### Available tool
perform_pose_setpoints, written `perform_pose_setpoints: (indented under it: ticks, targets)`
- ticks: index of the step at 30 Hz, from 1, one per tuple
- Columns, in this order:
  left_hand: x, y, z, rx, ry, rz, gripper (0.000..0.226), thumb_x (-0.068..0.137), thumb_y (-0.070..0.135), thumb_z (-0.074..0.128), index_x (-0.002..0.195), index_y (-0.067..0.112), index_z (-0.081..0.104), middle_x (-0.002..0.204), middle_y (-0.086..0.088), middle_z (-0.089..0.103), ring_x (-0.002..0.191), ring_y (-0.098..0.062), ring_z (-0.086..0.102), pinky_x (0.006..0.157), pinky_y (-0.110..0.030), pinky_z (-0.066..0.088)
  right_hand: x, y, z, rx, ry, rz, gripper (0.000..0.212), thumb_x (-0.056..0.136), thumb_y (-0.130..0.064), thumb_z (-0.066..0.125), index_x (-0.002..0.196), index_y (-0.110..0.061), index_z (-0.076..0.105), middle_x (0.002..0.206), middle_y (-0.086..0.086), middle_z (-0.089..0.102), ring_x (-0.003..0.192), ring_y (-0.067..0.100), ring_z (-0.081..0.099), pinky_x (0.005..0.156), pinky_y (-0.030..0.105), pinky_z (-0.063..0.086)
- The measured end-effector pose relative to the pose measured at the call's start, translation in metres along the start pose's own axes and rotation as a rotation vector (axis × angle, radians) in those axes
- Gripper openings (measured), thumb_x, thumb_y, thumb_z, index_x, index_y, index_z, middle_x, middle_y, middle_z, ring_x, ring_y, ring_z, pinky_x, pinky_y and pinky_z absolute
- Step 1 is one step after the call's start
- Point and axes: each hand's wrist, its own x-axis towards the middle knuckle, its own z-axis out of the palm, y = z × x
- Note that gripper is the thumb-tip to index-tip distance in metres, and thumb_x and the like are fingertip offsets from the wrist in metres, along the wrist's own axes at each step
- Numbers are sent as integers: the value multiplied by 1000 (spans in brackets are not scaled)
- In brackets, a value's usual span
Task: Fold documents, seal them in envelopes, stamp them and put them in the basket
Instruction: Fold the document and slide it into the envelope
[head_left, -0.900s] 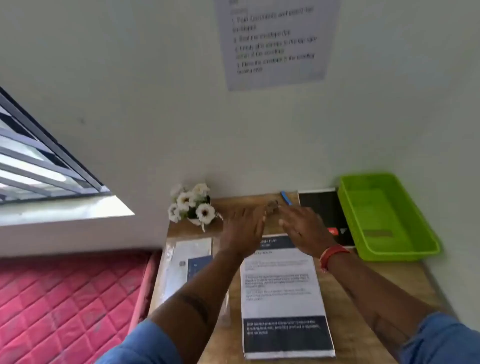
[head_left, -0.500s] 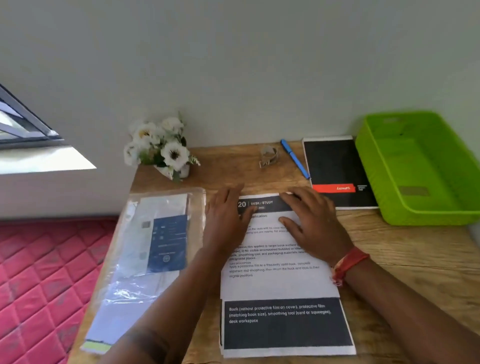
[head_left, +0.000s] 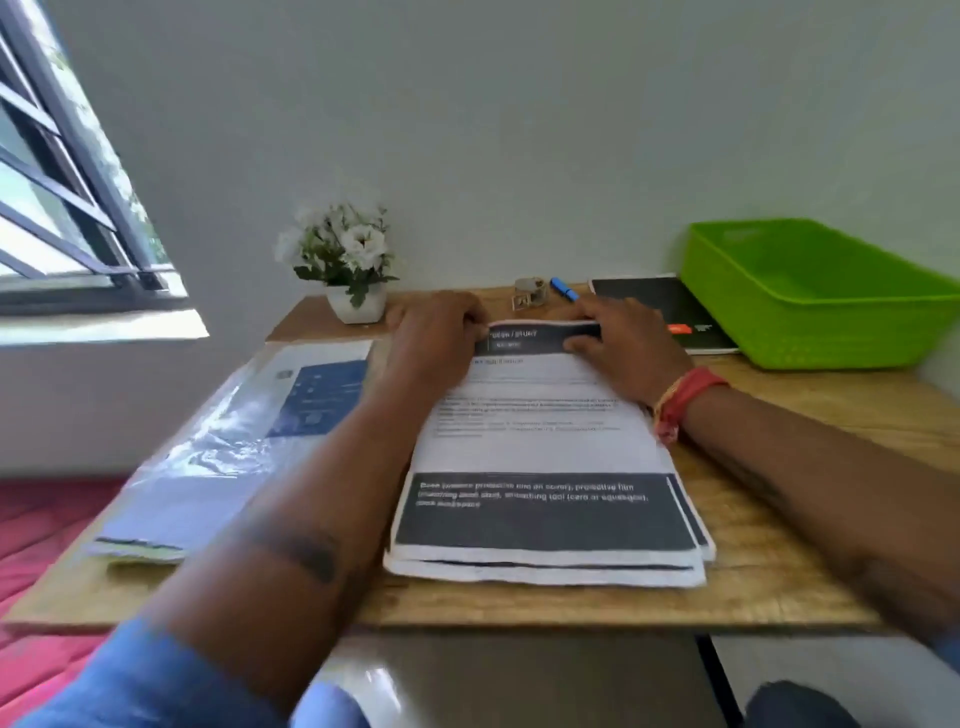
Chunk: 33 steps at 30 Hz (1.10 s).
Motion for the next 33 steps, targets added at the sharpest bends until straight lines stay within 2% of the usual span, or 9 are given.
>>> perform_pose_setpoints:
  ticks: [6, 9, 13, 17, 20, 23, 26, 30, 33]
  targets:
    - [-38, 5, -8, 40, 126, 72, 23, 96, 29, 59, 119, 31, 66, 117, 1, 64, 115, -24, 52, 102, -46, 41, -26, -4, -9, 30, 118, -57, 21, 87, -31, 71, 108, -29, 72, 115, 4, 64, 110, 27, 56, 95, 42, 45]
    - [-42, 1, -9, -24, 130, 64, 47, 89, 37, 69, 133, 32, 53, 126, 2, 61, 121, -23, 50, 107, -47, 37, -33, -1, -17, 151, 90, -72, 18, 90, -25, 70, 108, -24, 70, 106, 4, 72, 96, 24, 63, 82, 33, 46]
    - [-37, -6, -6, -146, 56, -79, 75, 82, 48, 75, 140, 35, 30, 117, 5, 67, 109, -22, 63, 99, -52, 48, -34, 6, -19, 197, 137, -48, 18, 90, -25, 71, 106, -20, 71, 101, 3, 73, 86, 17, 61, 73, 23, 36]
    - [-22, -9, -9, -331, -87, -150, 51, 84, 53, 73, 124, 30, 53, 112, 15, 63, 100, -13, 66, 94, -42, 51, -20, 20, -23, 322, 189, 56, 12, 88, -24, 73, 98, -18, 71, 92, -7, 68, 82, 13, 60, 66, 16, 39]
    - [-17, -4, -13, -362, -245, -134, 30, 88, 37, 74, 117, 30, 68, 105, 12, 75, 87, -6, 70, 81, -30, 54, -17, 28, -27, 387, 168, 151, 7, 87, -24, 74, 90, -19, 71, 82, -7, 68, 74, 11, 62, 62, 22, 42]
    - [-12, 7, -18, -341, -306, -149, 27, 90, 29, 74, 117, 25, 68, 107, 7, 74, 92, -13, 71, 92, -39, 56, -18, 32, -31, 495, 144, 211, 4, 88, -19, 73, 86, -16, 70, 77, -3, 69, 63, 8, 61, 53, 17, 44]
    - [3, 21, -33, -129, -389, -94, 36, 97, 26, 65, 133, 22, 61, 125, 0, 68, 109, -23, 67, 102, -42, 50, -23, 30, -38, 611, 109, 207, 2, 89, -12, 71, 89, -10, 70, 71, 3, 67, 46, -2, 57, 43, 13, 42]
    - [35, 37, -50, 88, -463, -48, 29, 102, 18, 51, 126, 8, 65, 128, -9, 65, 114, -27, 62, 99, -33, 46, -31, 28, -44, 724, 77, 132, 9, 91, -20, 71, 85, -14, 73, 74, 4, 71, 57, 9, 64, 57, 31, 53]
    - [55, 41, -46, 146, -535, -41, 16, 100, 20, 53, 102, 15, 68, 115, -7, 68, 102, -24, 63, 92, -34, 49, -36, 24, -46, 967, -2, 123, 37, 92, -47, 62, 90, -13, 78, 82, 9, 75, 72, 25, 70, 71, 45, 56]
